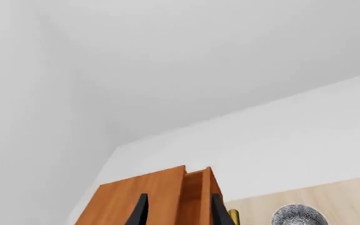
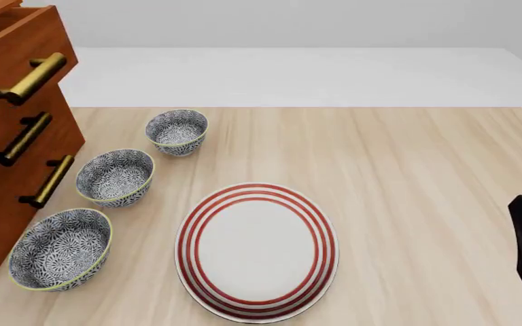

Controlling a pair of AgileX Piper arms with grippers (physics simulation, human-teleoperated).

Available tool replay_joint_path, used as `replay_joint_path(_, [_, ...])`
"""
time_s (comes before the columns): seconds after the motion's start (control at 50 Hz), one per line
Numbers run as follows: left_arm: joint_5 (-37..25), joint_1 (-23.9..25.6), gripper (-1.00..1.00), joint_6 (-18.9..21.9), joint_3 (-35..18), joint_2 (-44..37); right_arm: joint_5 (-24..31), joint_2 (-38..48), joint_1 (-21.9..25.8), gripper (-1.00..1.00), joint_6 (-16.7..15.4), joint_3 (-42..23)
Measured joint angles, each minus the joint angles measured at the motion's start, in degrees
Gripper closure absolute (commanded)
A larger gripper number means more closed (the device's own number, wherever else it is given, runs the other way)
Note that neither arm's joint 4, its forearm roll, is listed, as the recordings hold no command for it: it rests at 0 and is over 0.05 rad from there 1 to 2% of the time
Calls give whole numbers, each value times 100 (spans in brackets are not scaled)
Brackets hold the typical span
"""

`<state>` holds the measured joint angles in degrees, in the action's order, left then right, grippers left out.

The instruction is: Open the top drawer of the cabinet.

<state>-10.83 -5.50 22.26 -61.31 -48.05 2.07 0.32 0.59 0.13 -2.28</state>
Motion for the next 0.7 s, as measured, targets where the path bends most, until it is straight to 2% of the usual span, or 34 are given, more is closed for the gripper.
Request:
replay_joint_path(0.2, [-686,-86,-100,-485,-654,-318,0,0,0,-100,0,0])
replay_joint_path(0.4, [-1332,-38,-100,-897,-1093,-545,0,0,0,-100,0,0])
replay_joint_path(0.7, [-1957,109,-100,-1405,-1336,-848,0,0,0,-100,0,0])
